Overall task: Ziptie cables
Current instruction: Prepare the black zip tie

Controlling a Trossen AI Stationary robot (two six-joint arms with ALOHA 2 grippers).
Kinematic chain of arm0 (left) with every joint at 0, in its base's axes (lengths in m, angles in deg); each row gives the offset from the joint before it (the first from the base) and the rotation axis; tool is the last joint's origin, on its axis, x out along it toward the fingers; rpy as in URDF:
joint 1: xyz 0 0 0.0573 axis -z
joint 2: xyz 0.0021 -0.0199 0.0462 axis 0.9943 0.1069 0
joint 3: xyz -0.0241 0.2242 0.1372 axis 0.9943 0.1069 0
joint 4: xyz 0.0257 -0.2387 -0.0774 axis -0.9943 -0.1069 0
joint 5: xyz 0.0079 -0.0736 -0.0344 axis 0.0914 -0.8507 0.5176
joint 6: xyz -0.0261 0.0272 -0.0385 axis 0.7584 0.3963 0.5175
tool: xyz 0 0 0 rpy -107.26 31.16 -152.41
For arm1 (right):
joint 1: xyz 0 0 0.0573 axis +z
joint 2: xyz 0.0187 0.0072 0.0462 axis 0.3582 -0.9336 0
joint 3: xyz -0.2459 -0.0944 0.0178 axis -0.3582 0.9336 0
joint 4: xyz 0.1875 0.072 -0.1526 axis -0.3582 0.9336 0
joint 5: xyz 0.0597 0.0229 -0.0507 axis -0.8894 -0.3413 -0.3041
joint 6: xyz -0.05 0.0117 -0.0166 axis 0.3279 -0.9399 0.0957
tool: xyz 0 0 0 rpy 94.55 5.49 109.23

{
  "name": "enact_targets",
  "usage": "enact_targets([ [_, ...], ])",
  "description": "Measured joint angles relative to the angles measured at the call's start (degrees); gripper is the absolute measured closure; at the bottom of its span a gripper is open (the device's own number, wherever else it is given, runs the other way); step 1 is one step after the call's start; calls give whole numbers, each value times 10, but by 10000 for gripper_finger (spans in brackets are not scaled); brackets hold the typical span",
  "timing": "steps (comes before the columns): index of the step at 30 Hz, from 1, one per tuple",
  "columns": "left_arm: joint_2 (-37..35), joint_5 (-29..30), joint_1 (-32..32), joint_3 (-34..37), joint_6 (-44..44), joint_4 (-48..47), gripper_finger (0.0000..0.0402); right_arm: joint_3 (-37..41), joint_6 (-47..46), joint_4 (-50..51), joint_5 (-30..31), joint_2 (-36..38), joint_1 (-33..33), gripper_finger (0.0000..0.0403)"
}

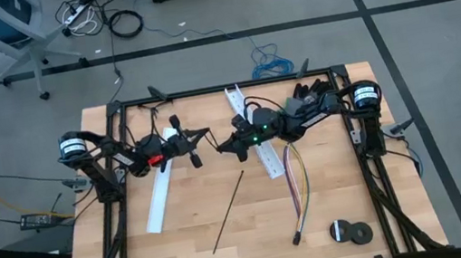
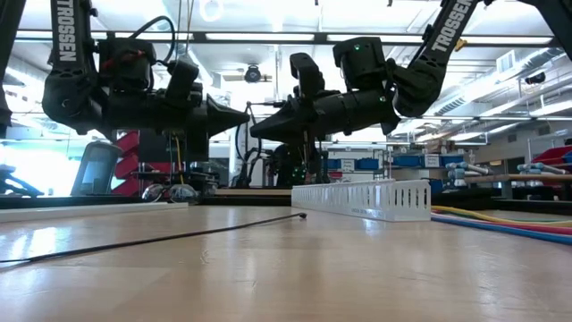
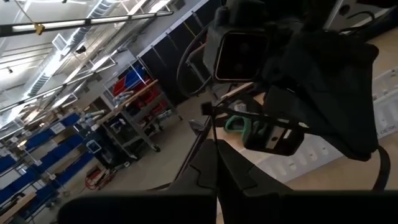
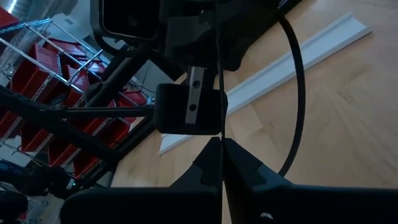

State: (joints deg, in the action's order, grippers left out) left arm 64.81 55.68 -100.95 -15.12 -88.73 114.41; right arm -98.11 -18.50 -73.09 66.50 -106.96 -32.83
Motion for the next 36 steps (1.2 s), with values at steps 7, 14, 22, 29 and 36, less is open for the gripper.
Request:
enact_targets([
  [7,0,-14,0,0,-2,-29,401,0,4,0,-31,0,-2,403],
  [14,0,-31,12,0,-72,-45,401,0,-33,0,-72,0,-10,403],
  [22,0,-52,25,-1,-102,-58,401,-1,-45,-3,-82,0,-25,403],
  [29,0,-53,29,-1,-105,-59,401,-5,-46,5,-94,0,-29,403],
  [36,0,-52,34,-2,-105,-64,401,-5,-53,38,-123,1,-33,403],
])
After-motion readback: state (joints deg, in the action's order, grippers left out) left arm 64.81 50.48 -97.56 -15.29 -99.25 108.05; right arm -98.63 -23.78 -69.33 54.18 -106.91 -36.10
